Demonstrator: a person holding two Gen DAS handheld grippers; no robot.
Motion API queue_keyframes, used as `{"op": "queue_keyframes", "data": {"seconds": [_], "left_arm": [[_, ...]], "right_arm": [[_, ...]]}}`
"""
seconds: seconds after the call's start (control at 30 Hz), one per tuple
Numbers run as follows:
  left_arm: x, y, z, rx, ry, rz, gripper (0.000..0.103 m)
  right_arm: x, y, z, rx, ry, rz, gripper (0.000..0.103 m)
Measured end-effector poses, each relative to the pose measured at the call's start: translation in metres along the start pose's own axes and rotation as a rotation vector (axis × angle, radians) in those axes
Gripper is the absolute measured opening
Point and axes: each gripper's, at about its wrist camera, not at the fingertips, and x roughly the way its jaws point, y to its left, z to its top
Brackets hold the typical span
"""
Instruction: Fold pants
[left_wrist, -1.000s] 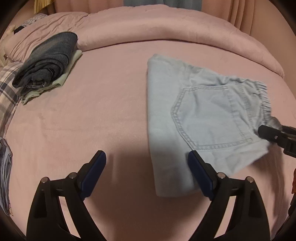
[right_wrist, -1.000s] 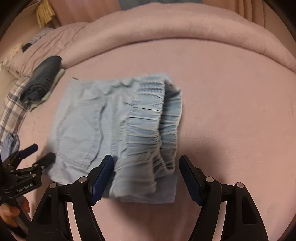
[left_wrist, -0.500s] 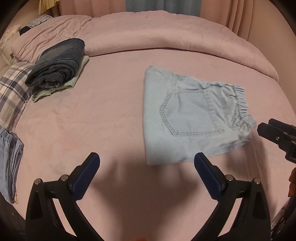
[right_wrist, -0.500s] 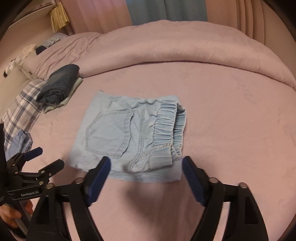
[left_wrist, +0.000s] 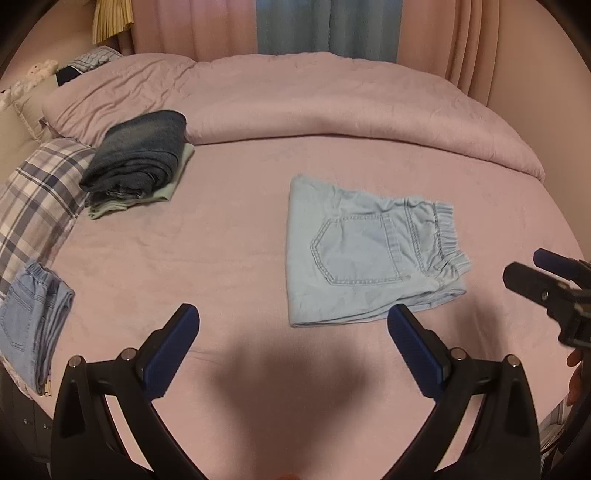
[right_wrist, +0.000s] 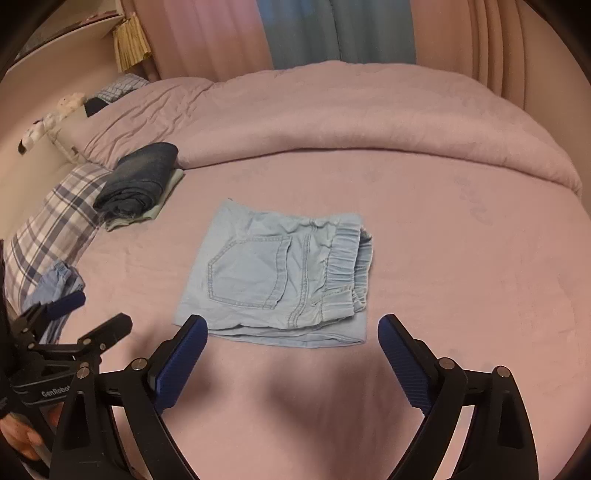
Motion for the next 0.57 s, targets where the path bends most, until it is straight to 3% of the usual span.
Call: {"op": "queue_keyframes", "data": {"seconds": [0.17, 0.57], "left_arm": [[-0.012, -0.004, 0.003, 0.005, -0.019, 0.036, 0.102], [-0.017, -0.008, 0.002, 0.002, -0.013, 0.037, 0.102]], "right_arm": [[-0.015, 0.011, 0.001, -0.023, -0.025, 0.0, 0.097], [-0.017, 0.017, -0.01, -0.019, -0.012, -0.009, 0.097]]}}
